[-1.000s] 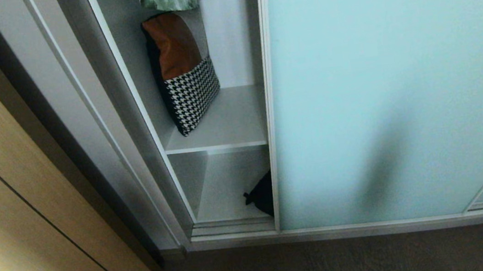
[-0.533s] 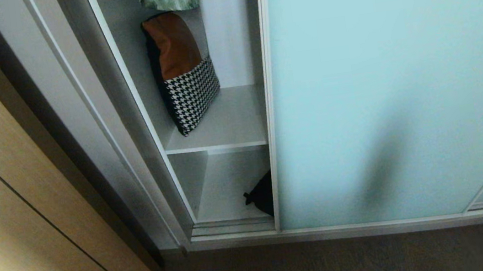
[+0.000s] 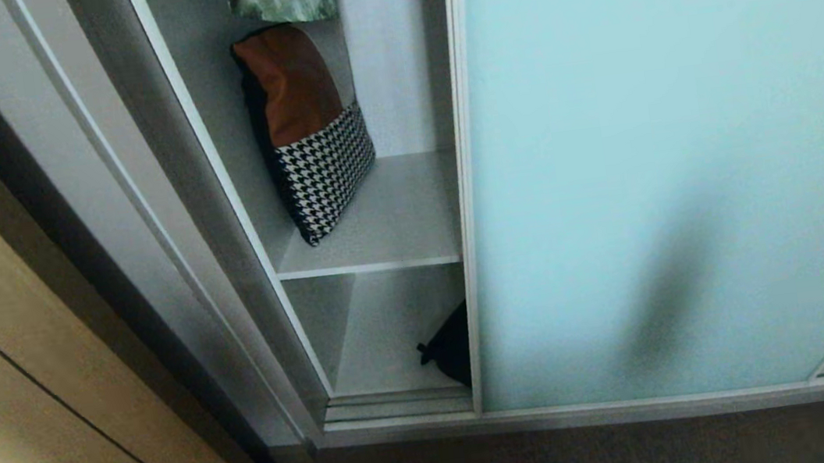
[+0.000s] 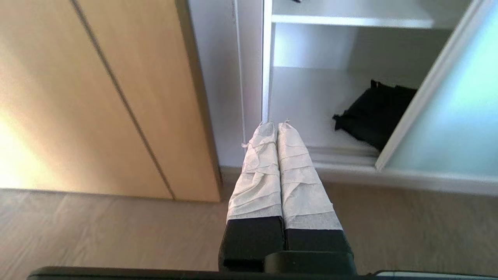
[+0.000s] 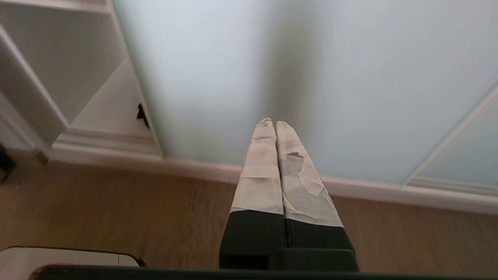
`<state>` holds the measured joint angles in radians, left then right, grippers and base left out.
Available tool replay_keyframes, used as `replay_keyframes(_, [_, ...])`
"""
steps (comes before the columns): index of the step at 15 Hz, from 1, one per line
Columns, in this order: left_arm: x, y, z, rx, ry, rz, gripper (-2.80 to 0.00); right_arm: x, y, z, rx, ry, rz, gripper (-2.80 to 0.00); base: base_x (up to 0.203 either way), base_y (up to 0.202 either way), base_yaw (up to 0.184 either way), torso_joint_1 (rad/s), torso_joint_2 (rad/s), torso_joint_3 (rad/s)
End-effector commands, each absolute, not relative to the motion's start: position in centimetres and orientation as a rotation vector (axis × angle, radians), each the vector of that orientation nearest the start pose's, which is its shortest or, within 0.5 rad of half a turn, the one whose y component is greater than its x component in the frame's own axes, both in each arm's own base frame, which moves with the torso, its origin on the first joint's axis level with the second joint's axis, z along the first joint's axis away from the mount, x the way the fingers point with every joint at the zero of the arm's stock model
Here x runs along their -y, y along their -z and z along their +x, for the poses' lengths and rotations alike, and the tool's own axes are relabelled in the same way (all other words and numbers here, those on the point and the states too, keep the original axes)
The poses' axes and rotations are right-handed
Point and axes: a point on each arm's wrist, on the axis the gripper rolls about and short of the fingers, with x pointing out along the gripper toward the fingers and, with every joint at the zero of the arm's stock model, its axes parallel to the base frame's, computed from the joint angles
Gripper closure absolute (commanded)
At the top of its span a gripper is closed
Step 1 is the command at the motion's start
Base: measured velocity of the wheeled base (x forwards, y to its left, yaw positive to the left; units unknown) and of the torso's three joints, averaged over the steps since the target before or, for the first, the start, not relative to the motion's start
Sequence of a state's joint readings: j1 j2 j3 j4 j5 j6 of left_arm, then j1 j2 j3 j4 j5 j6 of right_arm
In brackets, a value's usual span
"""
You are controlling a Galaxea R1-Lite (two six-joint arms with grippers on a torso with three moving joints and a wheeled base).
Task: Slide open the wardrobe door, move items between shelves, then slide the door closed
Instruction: Close the door
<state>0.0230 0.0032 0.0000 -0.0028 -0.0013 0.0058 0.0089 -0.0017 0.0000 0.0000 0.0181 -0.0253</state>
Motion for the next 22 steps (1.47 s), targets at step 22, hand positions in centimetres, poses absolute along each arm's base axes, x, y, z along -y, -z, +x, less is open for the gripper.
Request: replay_keyframes(22, [0.9, -32.6, 10.0, 0.030, 0.454, -0.042, 0.00, 0.0, -7.5, -2.3, 0.003, -0.026, -0.026, 0.00, 0.021, 0.000, 0.000, 0.001, 0.00, 0.000])
